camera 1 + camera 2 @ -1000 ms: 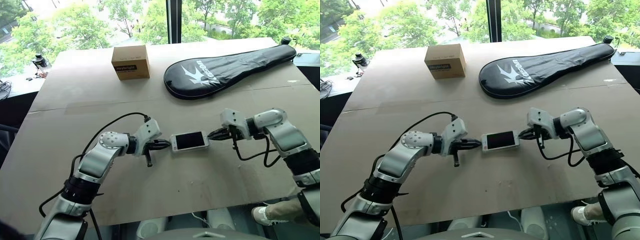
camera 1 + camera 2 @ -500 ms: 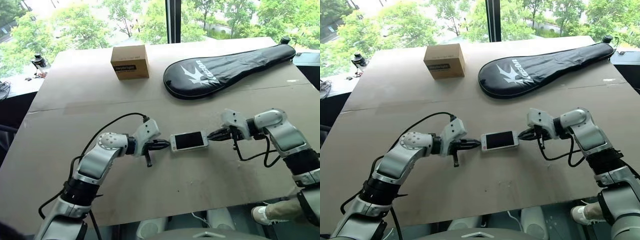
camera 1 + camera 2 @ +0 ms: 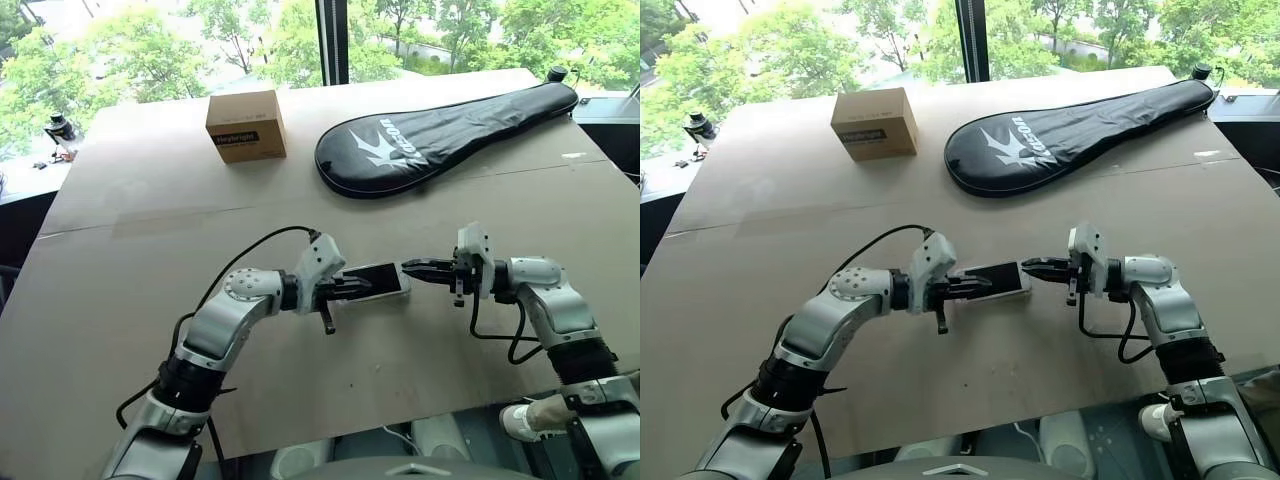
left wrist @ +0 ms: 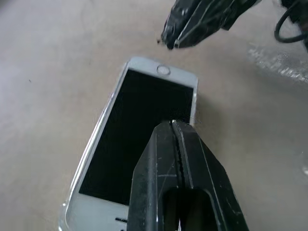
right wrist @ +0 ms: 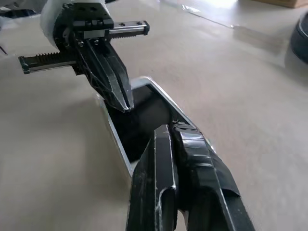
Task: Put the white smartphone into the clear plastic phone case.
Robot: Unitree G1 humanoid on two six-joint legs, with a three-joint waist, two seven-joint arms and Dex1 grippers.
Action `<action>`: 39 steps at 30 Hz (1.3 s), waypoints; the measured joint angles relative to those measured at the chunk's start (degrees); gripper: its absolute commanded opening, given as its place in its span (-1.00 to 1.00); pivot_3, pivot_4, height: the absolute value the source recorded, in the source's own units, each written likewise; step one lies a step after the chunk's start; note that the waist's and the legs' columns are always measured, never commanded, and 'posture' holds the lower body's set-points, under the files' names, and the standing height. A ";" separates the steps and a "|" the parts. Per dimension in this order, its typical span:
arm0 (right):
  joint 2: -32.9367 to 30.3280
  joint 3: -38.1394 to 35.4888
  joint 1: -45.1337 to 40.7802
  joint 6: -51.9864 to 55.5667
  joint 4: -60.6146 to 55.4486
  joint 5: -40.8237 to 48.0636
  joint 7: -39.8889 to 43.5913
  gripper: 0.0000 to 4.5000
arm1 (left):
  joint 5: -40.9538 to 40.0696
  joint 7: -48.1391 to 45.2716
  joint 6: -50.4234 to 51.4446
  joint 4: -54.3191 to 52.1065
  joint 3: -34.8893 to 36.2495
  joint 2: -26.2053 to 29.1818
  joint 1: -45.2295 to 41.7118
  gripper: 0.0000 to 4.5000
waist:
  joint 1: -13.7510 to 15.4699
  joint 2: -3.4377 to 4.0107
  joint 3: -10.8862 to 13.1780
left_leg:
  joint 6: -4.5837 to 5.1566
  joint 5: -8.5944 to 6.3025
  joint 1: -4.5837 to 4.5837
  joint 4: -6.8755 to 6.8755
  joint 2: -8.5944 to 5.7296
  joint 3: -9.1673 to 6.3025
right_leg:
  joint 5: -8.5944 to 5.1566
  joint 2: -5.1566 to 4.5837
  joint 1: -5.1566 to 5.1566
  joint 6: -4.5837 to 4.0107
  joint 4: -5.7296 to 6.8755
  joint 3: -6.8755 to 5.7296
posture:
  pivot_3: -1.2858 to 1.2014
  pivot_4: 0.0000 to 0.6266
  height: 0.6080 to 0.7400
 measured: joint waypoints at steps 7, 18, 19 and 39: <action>1.03 2.14 -2.13 -6.97 7.11 -2.72 -0.46 -0.99 | 1.66 1.62 -3.52 2.19 -0.21 -0.76 1.01 -1.00 | -0.13 -0.10 -0.34 | 0.30 -0.17 1.01 -0.06 0.02 0.12 | -0.03 0.02 0.99 0.03 -0.01 0.13 | 0.03 -0.52 1.00; 0.01 7.10 -4.35 -10.97 7.47 -11.38 -1.39 -0.99 | 2.76 1.76 -4.21 4.25 -0.23 -1.37 1.08 -1.00 | -0.59 -0.29 -1.87 | 0.28 -0.18 1.22 -0.11 0.21 0.12 | -0.04 0.24 1.08 0.02 0.01 0.17 | 0.03 -0.52 1.00; 0.01 7.65 -4.48 -11.39 7.55 -12.03 -1.90 -0.99 | 2.90 1.81 -4.19 4.33 -0.23 -1.37 1.16 -1.00 | -0.69 -0.32 -1.93 | 0.28 -0.18 1.25 -0.12 0.21 0.11 | -0.04 0.25 1.12 0.02 0.01 0.17 | 0.03 -0.52 1.00; -5.90 -3.66 5.75 3.66 -7.05 6.10 -0.57 0.64 | -2.64 1.80 -10.85 -2.32 12.70 4.24 10.74 0.39 | -1.16 0.08 -1.57 | -0.05 -0.06 -0.32 -0.22 0.20 0.03 | -0.26 0.00 -0.57 0.08 0.12 0.39 | 0.03 -0.52 1.00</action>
